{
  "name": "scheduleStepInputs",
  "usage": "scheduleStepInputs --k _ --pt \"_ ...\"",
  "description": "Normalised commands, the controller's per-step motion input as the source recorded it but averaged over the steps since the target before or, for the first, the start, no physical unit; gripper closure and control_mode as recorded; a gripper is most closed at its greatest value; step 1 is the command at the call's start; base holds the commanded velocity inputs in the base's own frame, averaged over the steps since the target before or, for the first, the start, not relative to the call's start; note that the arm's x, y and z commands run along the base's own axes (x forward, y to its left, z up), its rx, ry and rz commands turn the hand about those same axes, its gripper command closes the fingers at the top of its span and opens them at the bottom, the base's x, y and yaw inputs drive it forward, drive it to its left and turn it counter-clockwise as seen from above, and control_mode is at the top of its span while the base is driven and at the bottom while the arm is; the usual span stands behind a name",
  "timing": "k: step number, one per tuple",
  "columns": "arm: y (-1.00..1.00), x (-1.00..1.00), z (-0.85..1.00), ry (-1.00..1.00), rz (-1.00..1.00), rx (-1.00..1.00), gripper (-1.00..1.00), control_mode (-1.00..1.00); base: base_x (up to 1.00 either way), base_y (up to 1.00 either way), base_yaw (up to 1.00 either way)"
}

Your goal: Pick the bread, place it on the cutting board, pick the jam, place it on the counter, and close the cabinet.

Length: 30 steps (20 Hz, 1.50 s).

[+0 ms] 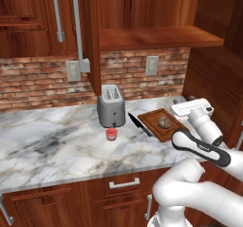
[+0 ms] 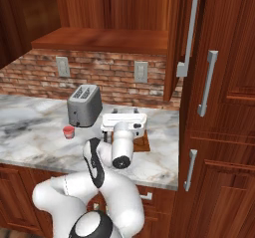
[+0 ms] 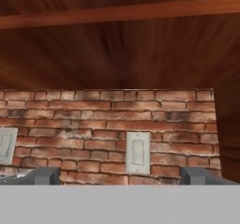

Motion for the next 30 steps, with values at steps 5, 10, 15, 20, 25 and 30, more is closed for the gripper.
scheduleStepInputs --k 5,10,15,20,25,30 --pt "0.0 -0.12 0.34 0.0 0.0 0.0 -1.0 -1.0 0.0 0.0 0.0" --pt "0.0 -0.21 0.36 0.0 0.0 0.0 -1.0 -1.0 0.0 0.0 0.0" --pt "-0.01 -0.28 0.45 0.0 0.0 0.0 -1.0 -1.0 0.0 0.0 0.0" --pt "-0.07 -0.35 0.49 0.0 0.0 0.0 -1.0 -1.0 0.0 0.0 0.0" --pt "-0.07 -0.39 0.46 0.0 0.0 0.0 -1.0 -1.0 0.0 0.0 0.0" --pt "-0.09 -0.43 0.44 0.0 0.0 0.0 -1.0 -1.0 0.0 0.0 0.0"
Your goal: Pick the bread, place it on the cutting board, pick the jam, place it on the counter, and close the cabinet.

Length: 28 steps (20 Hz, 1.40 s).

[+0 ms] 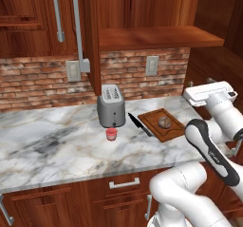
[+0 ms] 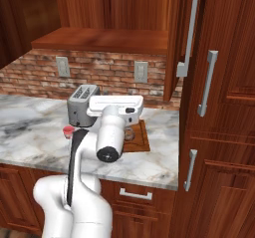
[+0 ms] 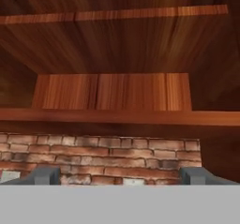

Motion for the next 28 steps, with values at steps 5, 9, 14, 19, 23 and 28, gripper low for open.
scheduleStepInputs --k 5,9,14,19,23,28 --pt "-0.1 -0.46 0.43 0.0 -0.01 0.0 -1.0 -1.0 0.0 0.0 0.0" --pt "-0.05 -0.46 0.41 0.0 0.0 0.0 -1.0 -1.0 0.0 0.0 0.0" --pt "0.0 -0.49 0.37 0.0 0.0 0.0 -1.0 -1.0 0.0 0.0 0.0" --pt "0.0 -0.48 0.36 0.0 -0.01 0.0 -1.0 -1.0 0.0 0.0 0.0" --pt "0.0 -0.57 0.29 0.0 0.0 0.0 -1.0 -1.0 0.0 0.0 0.0" --pt "0.0 -0.53 0.26 0.0 0.0 0.0 -1.0 -1.0 0.0 0.0 0.0"
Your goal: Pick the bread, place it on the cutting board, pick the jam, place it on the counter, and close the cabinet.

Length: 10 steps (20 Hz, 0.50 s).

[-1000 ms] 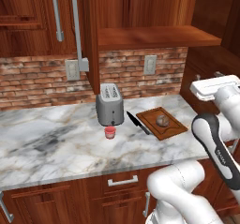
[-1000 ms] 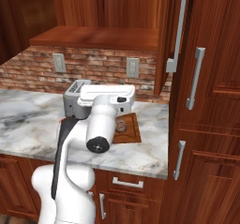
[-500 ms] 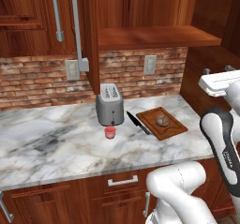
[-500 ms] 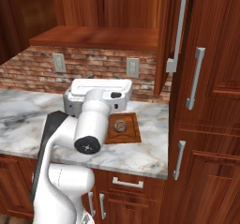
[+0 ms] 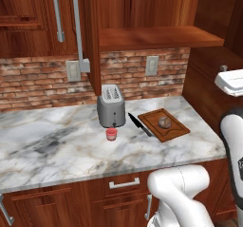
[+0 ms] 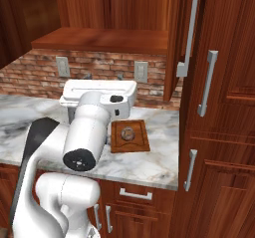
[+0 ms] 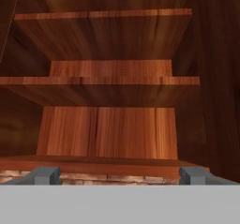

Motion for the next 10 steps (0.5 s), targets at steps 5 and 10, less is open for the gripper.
scheduleStepInputs --k 5,10 --pt "-0.03 -0.35 0.19 0.0 0.0 0.0 -1.0 -1.0 0.0 0.0 0.0" --pt "-0.24 -0.08 0.0 0.0 0.0 0.0 -1.0 -1.0 0.0 0.0 0.0"
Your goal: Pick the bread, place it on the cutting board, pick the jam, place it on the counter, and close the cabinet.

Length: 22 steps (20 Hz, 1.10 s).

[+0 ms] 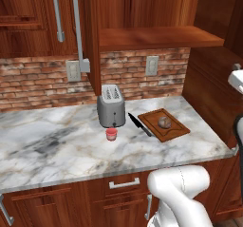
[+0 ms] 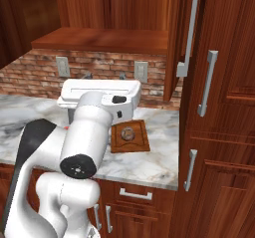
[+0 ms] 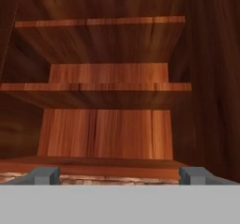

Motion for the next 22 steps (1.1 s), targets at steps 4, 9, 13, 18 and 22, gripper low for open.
scheduleStepInputs --k 4,9,13,18,22 --pt "-0.29 -0.13 0.0 0.0 0.0 0.0 -1.0 -1.0 0.0 0.0 0.0" --pt "-0.32 -0.27 0.05 0.0 0.0 0.0 -1.0 -1.0 0.0 0.0 0.0" --pt "-0.31 -0.44 0.16 0.0 0.0 0.0 -1.0 -1.0 0.0 0.0 0.0" --pt "-0.29 -0.53 0.18 0.0 0.0 0.0 -1.0 -1.0 0.0 0.0 0.0" --pt "-0.24 -0.36 0.12 0.0 0.0 0.0 -1.0 -1.0 0.0 0.0 0.0"
